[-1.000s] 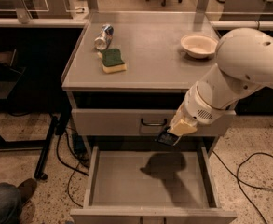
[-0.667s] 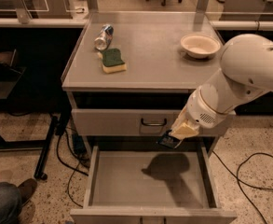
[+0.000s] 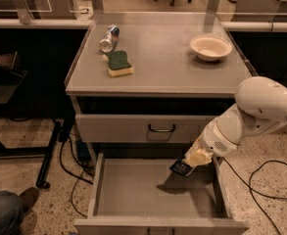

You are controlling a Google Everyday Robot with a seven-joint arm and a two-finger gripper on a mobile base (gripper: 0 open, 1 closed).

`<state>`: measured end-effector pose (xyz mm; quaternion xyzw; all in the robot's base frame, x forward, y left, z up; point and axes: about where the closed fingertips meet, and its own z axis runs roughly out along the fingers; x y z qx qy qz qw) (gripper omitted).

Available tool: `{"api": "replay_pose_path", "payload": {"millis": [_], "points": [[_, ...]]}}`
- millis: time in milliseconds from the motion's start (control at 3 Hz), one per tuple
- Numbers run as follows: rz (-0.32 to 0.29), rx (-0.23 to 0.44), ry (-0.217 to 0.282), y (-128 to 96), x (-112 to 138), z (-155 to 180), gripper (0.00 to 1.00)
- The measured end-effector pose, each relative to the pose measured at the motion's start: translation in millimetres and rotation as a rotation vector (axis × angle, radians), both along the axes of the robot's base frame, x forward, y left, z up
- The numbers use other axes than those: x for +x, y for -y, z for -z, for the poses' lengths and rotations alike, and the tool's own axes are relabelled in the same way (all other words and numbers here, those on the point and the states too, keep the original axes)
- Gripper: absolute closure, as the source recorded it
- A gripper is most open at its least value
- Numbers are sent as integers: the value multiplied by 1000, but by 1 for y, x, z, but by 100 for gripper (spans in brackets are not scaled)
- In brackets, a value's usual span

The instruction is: Place rxbar blueberry into middle drawer

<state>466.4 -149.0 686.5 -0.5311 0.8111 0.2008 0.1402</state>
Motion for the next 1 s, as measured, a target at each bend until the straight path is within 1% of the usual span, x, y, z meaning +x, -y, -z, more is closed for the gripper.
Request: {"api": "replay_pose_path", "payload": {"millis": [333, 667, 1000], "points": [[0, 0, 0, 0, 0, 0, 100], [80, 65, -38, 4, -5, 29, 100], [169, 177, -63, 8, 0, 64, 100]]}}
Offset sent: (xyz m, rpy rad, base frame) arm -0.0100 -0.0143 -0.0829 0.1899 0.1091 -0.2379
